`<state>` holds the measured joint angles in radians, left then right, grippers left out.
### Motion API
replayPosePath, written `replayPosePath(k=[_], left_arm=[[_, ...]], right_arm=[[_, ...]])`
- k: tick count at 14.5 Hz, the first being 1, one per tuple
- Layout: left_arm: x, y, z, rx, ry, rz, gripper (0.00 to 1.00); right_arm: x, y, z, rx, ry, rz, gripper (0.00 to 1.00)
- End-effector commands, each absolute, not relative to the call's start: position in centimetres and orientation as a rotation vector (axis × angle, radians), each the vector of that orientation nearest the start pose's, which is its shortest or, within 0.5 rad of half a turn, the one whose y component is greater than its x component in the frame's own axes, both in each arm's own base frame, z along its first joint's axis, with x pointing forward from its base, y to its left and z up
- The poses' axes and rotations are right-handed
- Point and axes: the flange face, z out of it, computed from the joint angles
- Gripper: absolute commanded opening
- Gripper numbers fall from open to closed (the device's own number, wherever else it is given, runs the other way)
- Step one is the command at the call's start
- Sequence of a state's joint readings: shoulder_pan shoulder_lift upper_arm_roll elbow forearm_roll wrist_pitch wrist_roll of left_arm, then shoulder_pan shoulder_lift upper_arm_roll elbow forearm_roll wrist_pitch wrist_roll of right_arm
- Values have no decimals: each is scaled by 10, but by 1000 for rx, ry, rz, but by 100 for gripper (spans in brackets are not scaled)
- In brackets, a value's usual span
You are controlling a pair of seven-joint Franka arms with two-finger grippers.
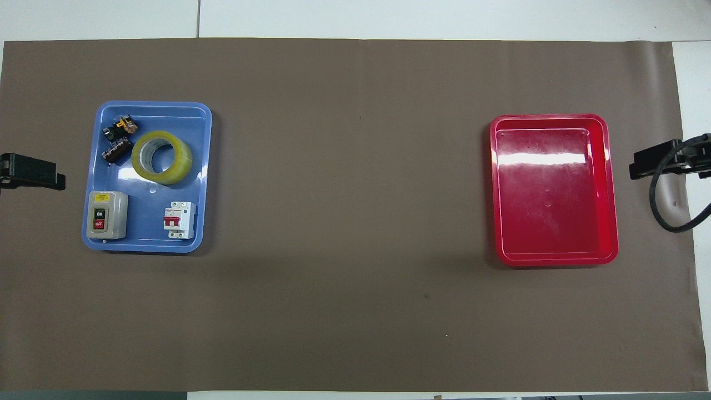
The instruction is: Place and move tape with both arms
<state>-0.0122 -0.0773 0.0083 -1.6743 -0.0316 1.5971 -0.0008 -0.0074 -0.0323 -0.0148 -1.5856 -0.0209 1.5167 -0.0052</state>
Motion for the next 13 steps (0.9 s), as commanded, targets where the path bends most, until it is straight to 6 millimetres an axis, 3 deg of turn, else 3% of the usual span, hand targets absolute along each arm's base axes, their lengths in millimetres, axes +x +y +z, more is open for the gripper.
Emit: replayPosePath(k=[1, 3, 7, 11, 13], left_arm=[[566, -3, 599, -3172, 16, -20, 100], [586, -3, 574, -3172, 13, -46, 100], [613, -2, 502, -3170, 10, -102, 100], [613, 12, 423, -3162, 62, -111, 100], [615, 13, 400, -3159, 60, -142, 100]], right_arm=[[534, -19, 631, -3163, 11, 47, 100], [534, -19, 631, -3163, 11, 45, 100], [534, -20, 631, -3163, 13, 47, 100], [534, -20, 631, -3163, 13, 45, 100], [534, -20, 631, -3163, 13, 47, 100]])
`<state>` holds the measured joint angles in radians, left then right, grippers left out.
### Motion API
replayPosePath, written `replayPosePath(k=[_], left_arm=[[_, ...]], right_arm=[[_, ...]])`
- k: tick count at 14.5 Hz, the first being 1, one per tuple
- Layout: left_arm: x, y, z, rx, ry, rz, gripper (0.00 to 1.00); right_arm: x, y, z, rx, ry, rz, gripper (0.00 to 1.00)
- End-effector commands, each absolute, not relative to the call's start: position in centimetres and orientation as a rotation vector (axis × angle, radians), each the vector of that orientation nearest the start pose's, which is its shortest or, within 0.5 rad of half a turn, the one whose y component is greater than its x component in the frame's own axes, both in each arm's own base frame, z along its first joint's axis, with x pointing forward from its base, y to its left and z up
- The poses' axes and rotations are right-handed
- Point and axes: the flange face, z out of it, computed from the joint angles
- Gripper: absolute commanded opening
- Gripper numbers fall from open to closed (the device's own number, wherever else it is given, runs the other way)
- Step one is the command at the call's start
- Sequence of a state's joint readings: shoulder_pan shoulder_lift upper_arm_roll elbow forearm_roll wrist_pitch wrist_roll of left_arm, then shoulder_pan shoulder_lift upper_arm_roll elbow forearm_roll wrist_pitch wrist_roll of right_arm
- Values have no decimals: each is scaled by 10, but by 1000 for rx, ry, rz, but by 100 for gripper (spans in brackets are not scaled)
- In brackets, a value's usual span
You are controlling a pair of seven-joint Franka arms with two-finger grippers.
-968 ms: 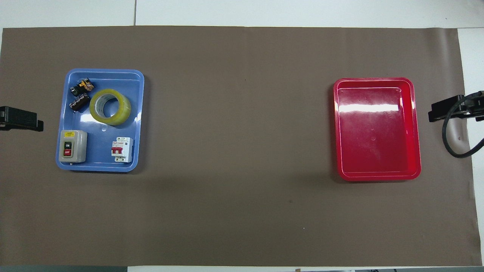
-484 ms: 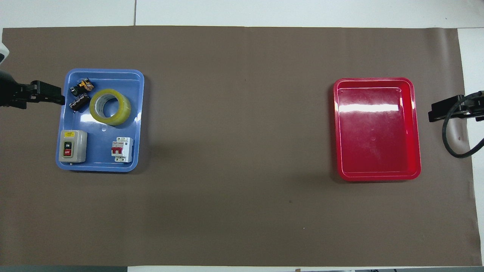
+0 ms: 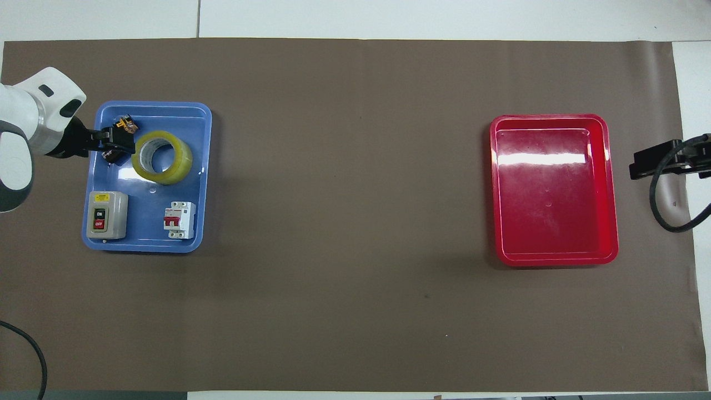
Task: Place and move tape with both arms
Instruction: 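Reach the left gripper into the blue tray and grasp the yellow tape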
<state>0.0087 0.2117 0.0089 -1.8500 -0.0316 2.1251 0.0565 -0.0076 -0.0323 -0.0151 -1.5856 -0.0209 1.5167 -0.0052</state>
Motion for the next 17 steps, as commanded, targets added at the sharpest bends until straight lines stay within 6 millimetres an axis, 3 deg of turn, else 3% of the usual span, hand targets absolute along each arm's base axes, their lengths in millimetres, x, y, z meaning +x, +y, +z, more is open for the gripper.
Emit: replayPosePath(k=[1, 3, 7, 10, 11, 14, 15, 17], left_arm=[[615, 14, 393, -3157, 56, -157, 100], [614, 14, 366, -3159, 53, -133, 100], [612, 12, 334, -3158, 54, -106, 100], [611, 10, 326, -3158, 53, -111, 97], [611, 11, 326, -3160, 40, -111, 85], [611, 12, 325, -3158, 17, -144, 8], [612, 14, 325, -3155, 2, -170, 0], [609, 14, 321, -3154, -30, -195, 0]], right_arm=[[534, -19, 631, -3163, 11, 47, 100], [534, -20, 631, -3163, 13, 45, 100], [534, -20, 631, -3163, 13, 45, 100], [534, -20, 631, -3163, 13, 45, 100], [534, -20, 631, -3163, 13, 45, 100], [534, -20, 631, -3163, 13, 45, 100], [534, -20, 631, -3163, 13, 47, 100], [534, -20, 630, -3163, 13, 47, 100]])
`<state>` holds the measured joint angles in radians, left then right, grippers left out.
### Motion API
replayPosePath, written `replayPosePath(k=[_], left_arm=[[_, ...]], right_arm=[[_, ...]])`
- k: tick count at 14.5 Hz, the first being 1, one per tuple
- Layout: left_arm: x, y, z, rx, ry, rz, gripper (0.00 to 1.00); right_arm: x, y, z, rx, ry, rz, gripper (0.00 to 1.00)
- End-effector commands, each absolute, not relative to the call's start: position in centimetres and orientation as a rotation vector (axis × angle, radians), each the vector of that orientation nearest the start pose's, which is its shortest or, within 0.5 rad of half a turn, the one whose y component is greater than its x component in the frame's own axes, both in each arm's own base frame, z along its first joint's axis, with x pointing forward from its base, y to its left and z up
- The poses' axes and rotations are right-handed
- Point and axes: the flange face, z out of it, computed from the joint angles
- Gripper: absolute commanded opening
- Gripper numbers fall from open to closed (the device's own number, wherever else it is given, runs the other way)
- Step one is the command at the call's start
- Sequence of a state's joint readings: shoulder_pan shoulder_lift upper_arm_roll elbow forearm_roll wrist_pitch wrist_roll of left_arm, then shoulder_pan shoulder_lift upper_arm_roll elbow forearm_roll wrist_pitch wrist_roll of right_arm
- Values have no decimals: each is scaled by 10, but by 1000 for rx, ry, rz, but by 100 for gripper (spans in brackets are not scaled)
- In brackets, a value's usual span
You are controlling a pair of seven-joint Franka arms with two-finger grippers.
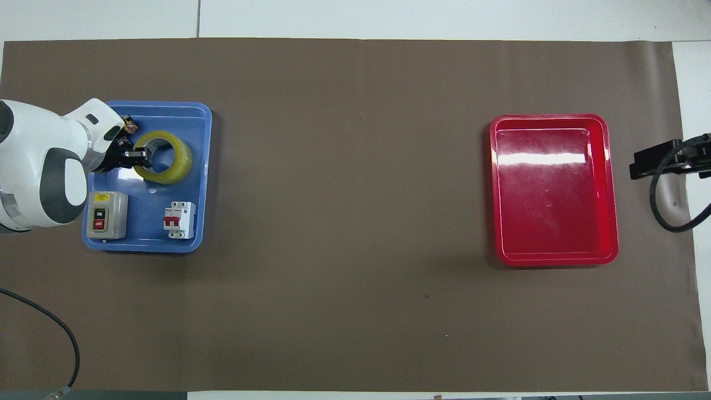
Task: Place and move tape with both arms
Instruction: 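Reach the left gripper into the blue tray and grasp the yellow tape, then lift the yellow tape with the left gripper toward the table center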
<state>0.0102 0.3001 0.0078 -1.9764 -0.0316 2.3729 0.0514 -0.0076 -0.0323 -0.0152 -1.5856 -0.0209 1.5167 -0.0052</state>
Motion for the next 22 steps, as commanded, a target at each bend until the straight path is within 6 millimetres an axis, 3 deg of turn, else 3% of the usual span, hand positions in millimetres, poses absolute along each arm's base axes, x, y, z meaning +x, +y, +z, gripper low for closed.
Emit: replayPosePath(k=[1, 3, 8, 12, 16, 20, 22], left_arm=[[609, 14, 321, -3155, -64, -190, 0], [609, 14, 335, -3157, -68, -185, 0], [597, -6, 420, -3171, -34, -58, 0], [581, -83, 448, -3174, -117, -47, 0], [561, -176, 447, -3180, -219, -66, 0], [527, -289, 425, -3202, -250, -105, 0], [522, -313, 426, -3217, -289, -149, 0]], right_arm=[[534, -20, 631, -3163, 13, 45, 100], [534, -20, 630, -3163, 13, 47, 100], [534, -20, 630, -3163, 13, 47, 100], [534, -20, 630, -3163, 13, 47, 100], [534, -21, 630, -3163, 15, 50, 100], [534, -20, 630, -3163, 13, 49, 100], [534, -20, 630, -3163, 13, 47, 100]])
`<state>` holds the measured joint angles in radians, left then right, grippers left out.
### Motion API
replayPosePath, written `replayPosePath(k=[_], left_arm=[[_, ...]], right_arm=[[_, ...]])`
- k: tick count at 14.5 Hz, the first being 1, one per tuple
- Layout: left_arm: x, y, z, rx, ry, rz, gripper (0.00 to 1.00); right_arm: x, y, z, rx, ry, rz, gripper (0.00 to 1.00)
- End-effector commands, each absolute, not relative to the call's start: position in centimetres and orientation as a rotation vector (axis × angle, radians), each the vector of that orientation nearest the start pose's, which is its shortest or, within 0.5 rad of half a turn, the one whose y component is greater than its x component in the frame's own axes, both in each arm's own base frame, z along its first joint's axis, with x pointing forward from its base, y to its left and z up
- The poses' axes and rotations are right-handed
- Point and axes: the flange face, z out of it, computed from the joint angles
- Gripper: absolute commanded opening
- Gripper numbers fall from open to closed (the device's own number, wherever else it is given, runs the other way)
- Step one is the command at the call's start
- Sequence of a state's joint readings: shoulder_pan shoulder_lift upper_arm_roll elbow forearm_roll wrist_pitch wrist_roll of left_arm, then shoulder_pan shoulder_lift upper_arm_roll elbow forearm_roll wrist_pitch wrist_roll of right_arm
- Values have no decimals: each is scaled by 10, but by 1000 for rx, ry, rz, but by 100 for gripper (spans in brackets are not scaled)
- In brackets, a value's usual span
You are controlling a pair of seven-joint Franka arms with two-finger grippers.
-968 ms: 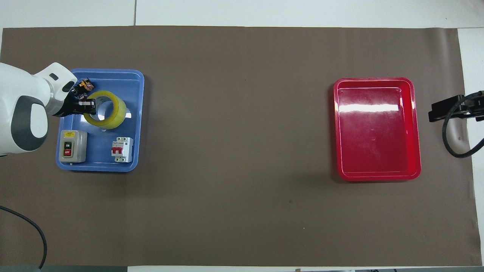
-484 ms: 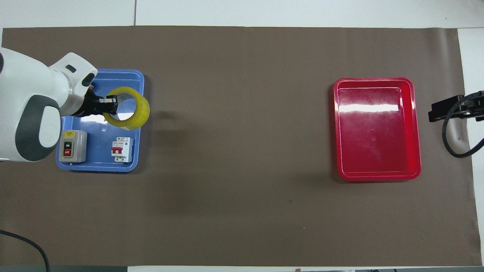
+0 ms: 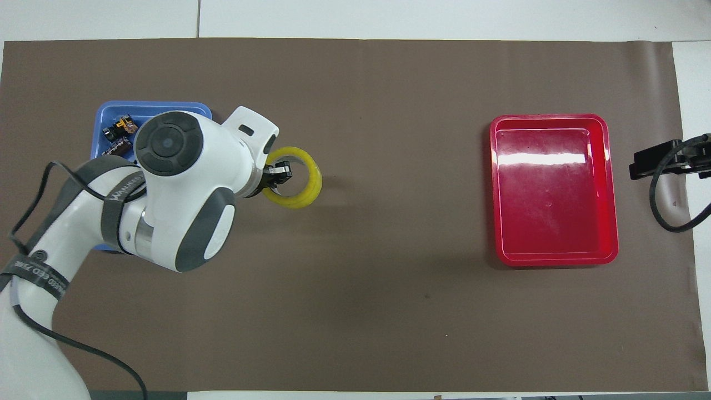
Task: Place and move tape with both arms
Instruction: 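Lift the yellow tape with the left gripper toward the table center, then release the tape on the table and withdraw the left gripper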
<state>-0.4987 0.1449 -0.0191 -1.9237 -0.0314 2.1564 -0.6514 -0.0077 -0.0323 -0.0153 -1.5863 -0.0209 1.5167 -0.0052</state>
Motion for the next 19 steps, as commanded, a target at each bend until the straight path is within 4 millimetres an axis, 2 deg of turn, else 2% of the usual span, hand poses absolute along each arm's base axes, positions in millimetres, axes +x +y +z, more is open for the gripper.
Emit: replayPosePath(k=[1, 4, 6, 8, 9, 13, 15, 16, 17, 18, 19], left_arm=[[516, -330, 424, -3234, -267, -173, 0], [504, -356, 394, -3214, -232, -117, 0], [509, -370, 378, -3169, -238, -140, 0], [515, -392, 348, -3092, -282, -188, 0], [514, -398, 339, -3074, -285, -201, 0], [505, -416, 323, -3080, -273, -204, 0], [506, -417, 323, -3094, -278, -224, 0], [509, -415, 323, -3095, -285, -228, 8], [512, -411, 323, -3095, -297, -229, 85], [511, -409, 325, -3088, -295, -220, 100], [512, -406, 331, -3091, -296, -229, 100]], right_arm=[[534, -20, 630, -3163, 13, 49, 100], [534, -20, 630, -3163, 13, 47, 100], [534, -20, 630, -3163, 13, 47, 100], [534, -20, 630, -3163, 13, 47, 100], [534, -20, 630, -3163, 13, 49, 100], [534, -20, 630, -3163, 13, 50, 100], [534, -20, 630, -3163, 13, 50, 100], [534, -20, 630, -3163, 13, 47, 100], [534, -20, 630, -3163, 13, 49, 100], [534, -20, 630, -3163, 13, 47, 100], [534, -20, 630, -3163, 13, 49, 100]])
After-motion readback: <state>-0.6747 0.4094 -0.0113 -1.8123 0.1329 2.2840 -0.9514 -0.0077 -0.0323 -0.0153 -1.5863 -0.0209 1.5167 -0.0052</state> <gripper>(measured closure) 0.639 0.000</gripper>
